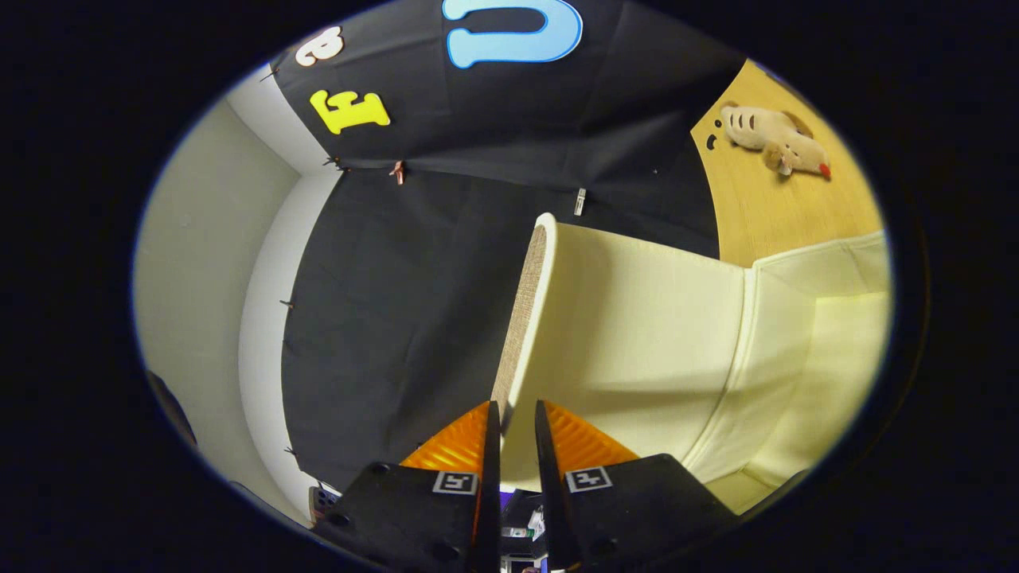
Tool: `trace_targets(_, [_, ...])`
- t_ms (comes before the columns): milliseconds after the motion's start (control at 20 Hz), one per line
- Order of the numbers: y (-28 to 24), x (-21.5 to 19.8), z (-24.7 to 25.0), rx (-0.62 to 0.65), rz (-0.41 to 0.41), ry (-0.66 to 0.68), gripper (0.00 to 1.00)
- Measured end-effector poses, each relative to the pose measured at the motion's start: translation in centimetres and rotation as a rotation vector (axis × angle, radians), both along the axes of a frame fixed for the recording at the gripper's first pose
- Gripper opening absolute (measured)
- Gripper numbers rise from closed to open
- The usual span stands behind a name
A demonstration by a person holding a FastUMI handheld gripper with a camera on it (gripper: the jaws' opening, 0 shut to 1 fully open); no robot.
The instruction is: Open the storage box then place both shoes into the box .Put the left shoe in first, then the right shoe, with the right side of both shoes facing outward in a uniform manner.
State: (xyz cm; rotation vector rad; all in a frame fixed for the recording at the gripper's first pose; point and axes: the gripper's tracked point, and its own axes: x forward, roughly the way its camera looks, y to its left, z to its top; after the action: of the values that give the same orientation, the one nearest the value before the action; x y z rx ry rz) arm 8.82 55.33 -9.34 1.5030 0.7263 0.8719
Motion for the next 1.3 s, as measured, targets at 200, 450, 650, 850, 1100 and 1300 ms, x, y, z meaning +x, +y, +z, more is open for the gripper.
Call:
trace_targets(200, [0.7, -0.4, -1.8, -0.064, 0.011, 0.024, 0.59])
trace_targets(450, [-2.5, -2.1, -4.9, -0.292, -0.012, 0.019, 0.64])
trace_targets(650, [-9.5, -3.2, -6.0, -0.582, -0.118, -0.099, 0.75])
trace_targets(850, [-19.7, -5.1, -6.3, -0.969, -0.254, -0.254, 0.96])
trace_targets(1100, [-35.2, -9.3, -5.2, -1.359, -0.444, -0.225, 0.96])
trace_targets(1300, [-42.1, -13.2, -8.8, -1.417, -0.437, -0.005, 0.97])
